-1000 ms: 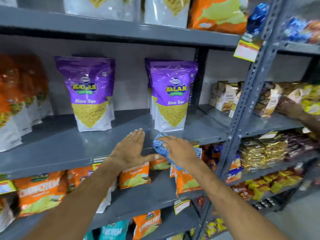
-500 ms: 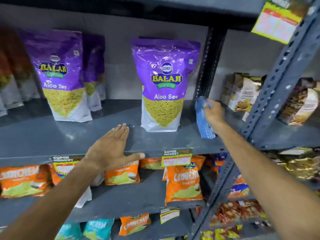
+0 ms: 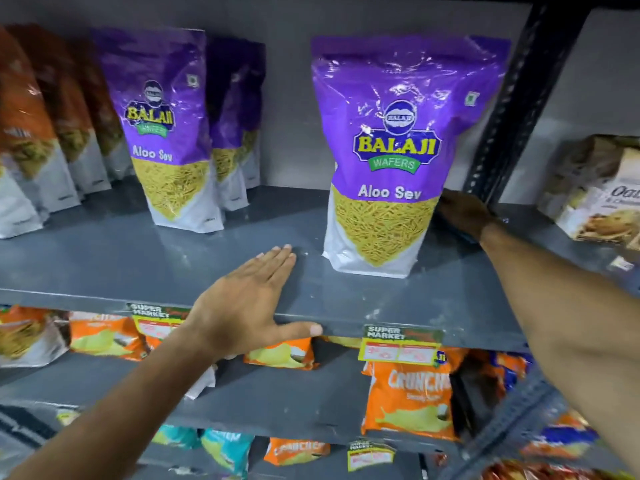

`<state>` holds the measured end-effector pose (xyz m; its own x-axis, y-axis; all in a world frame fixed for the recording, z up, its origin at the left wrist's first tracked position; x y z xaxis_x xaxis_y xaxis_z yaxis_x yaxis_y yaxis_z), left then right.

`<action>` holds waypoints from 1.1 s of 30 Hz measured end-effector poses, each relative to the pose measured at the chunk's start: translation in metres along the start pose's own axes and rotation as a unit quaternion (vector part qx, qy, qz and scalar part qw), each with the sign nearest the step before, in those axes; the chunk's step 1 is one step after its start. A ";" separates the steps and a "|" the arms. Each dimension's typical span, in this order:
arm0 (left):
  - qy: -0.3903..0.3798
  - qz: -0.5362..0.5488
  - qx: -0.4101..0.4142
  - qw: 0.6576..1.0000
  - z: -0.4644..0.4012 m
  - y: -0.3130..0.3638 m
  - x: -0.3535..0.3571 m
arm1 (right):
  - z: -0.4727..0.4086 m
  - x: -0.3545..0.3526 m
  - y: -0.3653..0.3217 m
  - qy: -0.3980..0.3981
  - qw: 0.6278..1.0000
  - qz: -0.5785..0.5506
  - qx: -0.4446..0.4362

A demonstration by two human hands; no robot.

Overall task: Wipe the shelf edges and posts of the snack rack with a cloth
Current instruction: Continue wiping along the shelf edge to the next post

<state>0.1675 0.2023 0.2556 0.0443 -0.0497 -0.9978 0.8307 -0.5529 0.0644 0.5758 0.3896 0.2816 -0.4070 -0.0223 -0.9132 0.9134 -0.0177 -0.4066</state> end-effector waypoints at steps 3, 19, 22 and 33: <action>-0.018 0.007 -0.004 1.000 -0.001 -0.001 0.002 | 0.019 0.002 -0.012 0.006 1.000 0.004 0.005; -0.058 0.013 0.006 0.998 0.002 0.005 0.002 | 0.267 0.040 -0.103 0.042 0.998 0.029 0.035; -0.063 0.016 0.006 0.998 0.001 0.002 0.004 | 0.291 0.049 -0.117 0.017 0.998 -0.058 -0.016; -0.090 -0.005 0.024 0.996 0.011 -0.010 0.006 | 0.308 0.074 -0.154 0.190 0.970 0.002 0.150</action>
<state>0.1537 0.1986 0.2496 -0.0670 -0.1902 -0.9794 0.8028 -0.5932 0.0603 0.4026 0.0827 0.2854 -0.3194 0.3469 -0.8818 0.8488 -0.3091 -0.4290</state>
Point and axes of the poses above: each hand's wrist, its own z-axis away from the middle knuckle, its own x-axis out of the palm, y = z × x, the point moved 10 cm from there along -z, towards the middle knuckle, and after that the axes turned 14 degrees about -y, right-handed, at the moved point
